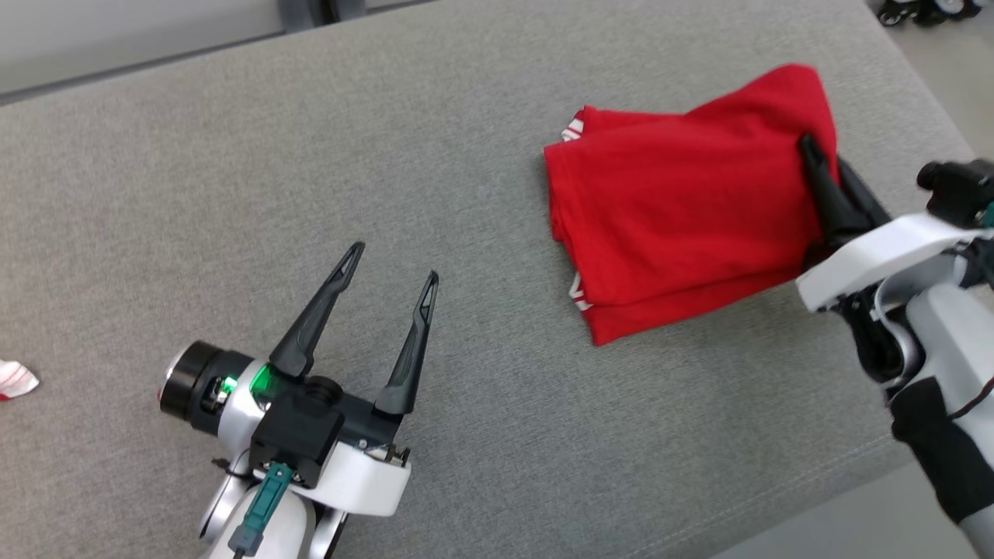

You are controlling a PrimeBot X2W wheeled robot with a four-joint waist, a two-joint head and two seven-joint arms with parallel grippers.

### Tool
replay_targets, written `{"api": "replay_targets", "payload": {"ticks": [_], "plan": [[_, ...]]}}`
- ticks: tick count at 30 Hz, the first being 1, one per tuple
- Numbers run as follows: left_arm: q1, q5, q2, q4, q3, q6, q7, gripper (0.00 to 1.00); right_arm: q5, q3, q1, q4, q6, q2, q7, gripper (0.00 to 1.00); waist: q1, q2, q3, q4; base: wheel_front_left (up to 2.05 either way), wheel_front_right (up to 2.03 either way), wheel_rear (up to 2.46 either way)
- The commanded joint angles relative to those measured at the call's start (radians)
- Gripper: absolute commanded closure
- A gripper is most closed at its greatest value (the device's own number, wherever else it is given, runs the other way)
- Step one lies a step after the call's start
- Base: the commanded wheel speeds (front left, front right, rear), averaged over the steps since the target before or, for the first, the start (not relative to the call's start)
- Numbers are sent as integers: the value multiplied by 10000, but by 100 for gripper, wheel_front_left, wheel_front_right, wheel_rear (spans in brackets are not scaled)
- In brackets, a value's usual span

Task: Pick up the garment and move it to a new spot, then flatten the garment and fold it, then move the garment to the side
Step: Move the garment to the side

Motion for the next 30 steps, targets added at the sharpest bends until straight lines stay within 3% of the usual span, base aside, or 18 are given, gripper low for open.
{"api": "replay_targets", "payload": {"ticks": [1,7,18,30], "plan": [[-388,115,118,-177,-75,-131,-35,0,-535,-148,-394,-129,1,-207,-57,100,0,0,426,270,0,0,0],[-1007,234,98,-553,-302,-253,-31,0,-1702,-680,-1057,-252,-1,-574,-57,100,0,0,1159,594,0,0,0],[-1993,524,228,-1920,-651,-495,609,0,-3354,-2605,-2184,220,-1,-1372,-58,100,0,0,2554,1114,0,0,0],[-2479,744,503,-3165,-653,-544,1243,0,-4784,-4174,-3094,361,-2,-2337,-58,100,0,0,3486,1196,0,0,0]]}}
